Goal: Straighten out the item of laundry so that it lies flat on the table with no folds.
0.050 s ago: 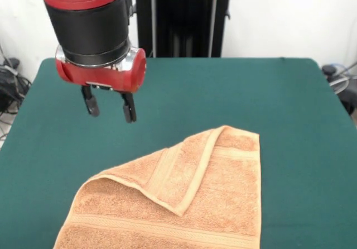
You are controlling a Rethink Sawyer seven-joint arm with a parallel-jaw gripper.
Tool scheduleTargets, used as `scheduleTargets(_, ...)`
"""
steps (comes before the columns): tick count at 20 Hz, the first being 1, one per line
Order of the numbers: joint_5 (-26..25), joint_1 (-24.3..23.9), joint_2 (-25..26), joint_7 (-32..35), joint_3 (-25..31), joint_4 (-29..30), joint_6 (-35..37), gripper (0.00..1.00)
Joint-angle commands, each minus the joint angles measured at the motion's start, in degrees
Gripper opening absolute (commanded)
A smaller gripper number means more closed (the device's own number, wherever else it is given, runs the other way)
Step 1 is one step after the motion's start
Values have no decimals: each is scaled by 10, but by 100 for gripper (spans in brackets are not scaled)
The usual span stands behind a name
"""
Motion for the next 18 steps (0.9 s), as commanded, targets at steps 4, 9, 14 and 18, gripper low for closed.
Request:
scheduleTargets(4, -2, 46, 13, 128, -9, 67, -18, 100)
scheduleTargets(9, -4, 103, 7, 212, -71, 69, -21, 100)
scheduleTargets(14, 9, 147, 8, 249, -109, 73, -12, 100)
scheduleTargets(18, 16, 185, 16, 301, -142, 58, -3, 100)
